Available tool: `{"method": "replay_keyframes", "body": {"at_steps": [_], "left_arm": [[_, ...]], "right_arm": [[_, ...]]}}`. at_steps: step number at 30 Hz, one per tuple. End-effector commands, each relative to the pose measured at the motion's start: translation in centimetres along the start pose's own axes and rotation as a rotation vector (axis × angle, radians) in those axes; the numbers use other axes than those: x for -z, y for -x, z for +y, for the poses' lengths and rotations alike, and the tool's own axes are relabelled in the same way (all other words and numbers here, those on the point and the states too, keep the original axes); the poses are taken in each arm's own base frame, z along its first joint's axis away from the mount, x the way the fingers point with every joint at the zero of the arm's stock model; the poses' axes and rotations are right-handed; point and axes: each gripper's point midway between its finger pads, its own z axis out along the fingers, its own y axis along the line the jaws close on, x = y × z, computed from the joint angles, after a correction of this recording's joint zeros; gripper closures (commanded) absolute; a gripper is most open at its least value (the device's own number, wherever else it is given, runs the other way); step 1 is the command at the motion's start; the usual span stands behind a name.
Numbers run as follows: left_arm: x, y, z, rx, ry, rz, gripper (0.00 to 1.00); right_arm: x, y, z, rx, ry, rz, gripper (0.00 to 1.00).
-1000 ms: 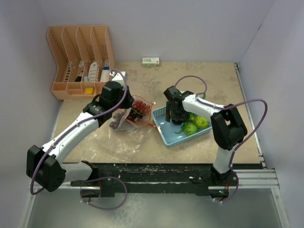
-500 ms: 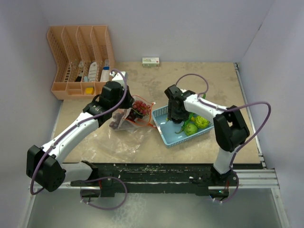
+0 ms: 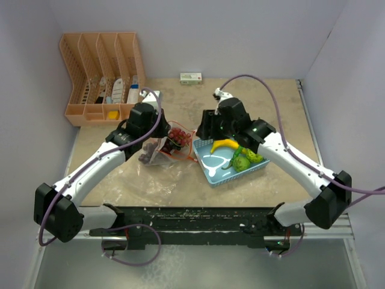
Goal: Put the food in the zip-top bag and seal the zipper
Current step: Pick up the fake fruit from the bin, then place the fake fruit in the zipper food storage bag.
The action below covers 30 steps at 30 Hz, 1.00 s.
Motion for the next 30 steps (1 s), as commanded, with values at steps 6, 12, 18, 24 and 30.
{"method": "replay_keyframes", "body": {"at_steps": [6, 12, 18, 24, 30], "left_arm": [[0.6, 2.6, -1.2, 0.012, -0.034, -0.072, 1.0], [1.2, 3.6, -1.7, 0.013, -0.047, -0.096, 1.0], [1.9, 4.6, -2.2, 0.012, -0.063, -0.121, 1.0], [2.1, 4.7, -1.9, 0.007, -0.049, -0.126, 1.0], [1.5, 4.3, -2.0, 0.011, -0.055, -0.111, 1.0]], "right_arm": [[-1.2, -1.2, 10.8, 0.088, 0.336, 0.014, 0.88], [-3.5, -0.7, 11.3, 0.092, 0.327, 0.003, 0.81], [-7.1, -0.1, 13.3, 0.063, 0.344, -0.019, 0.73], [-6.6, -1.6, 14.8, 0.106, 0.366, 0.008, 0.16], [-3.8, -0.5, 13.5, 0.108, 0.33, -0.039, 0.01]]}}
